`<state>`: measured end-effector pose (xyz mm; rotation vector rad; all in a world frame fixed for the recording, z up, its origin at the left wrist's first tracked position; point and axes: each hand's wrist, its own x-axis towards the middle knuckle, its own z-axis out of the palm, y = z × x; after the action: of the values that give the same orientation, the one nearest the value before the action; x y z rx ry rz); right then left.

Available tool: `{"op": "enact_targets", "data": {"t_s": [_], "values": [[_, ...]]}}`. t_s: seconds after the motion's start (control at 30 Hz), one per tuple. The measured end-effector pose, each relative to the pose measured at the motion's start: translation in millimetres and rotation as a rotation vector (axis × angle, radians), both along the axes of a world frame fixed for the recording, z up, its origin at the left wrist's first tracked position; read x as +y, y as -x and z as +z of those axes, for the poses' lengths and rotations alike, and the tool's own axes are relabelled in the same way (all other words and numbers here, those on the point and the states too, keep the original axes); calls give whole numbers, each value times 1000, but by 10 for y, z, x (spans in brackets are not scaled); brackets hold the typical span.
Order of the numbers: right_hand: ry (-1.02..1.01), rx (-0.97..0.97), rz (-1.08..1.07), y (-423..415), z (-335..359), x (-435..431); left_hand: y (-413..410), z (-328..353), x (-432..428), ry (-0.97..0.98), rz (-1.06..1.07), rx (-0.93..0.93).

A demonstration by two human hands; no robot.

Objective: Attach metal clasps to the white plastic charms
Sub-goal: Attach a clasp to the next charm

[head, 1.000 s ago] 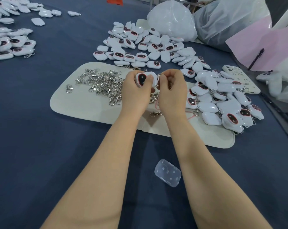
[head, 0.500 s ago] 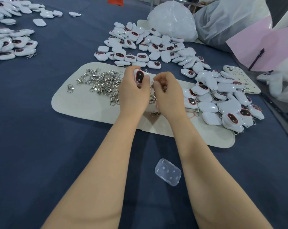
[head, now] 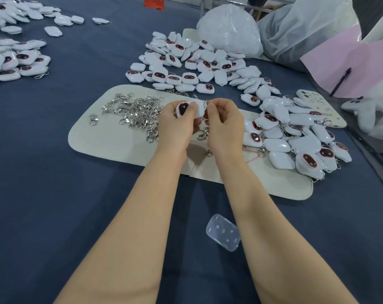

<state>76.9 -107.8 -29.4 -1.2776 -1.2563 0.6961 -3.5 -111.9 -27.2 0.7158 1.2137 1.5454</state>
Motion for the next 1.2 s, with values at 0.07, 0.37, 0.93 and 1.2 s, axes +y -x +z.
{"op": "enact_targets", "data": {"t_s": [0.07, 0.37, 0.93, 1.2], "values": [[-49, -41, -31, 5, -3, -3, -1, 10, -11, -7, 3, 48], [-230, -448, 25, -122, 16, -32, 55, 48, -41, -25, 68, 162], [88, -148, 188, -146, 68, 14, -3, 52, -67, -109, 28, 428], [-37, -187, -309, -376, 190, 45, 5, 9, -55, -48, 122, 282]]}}
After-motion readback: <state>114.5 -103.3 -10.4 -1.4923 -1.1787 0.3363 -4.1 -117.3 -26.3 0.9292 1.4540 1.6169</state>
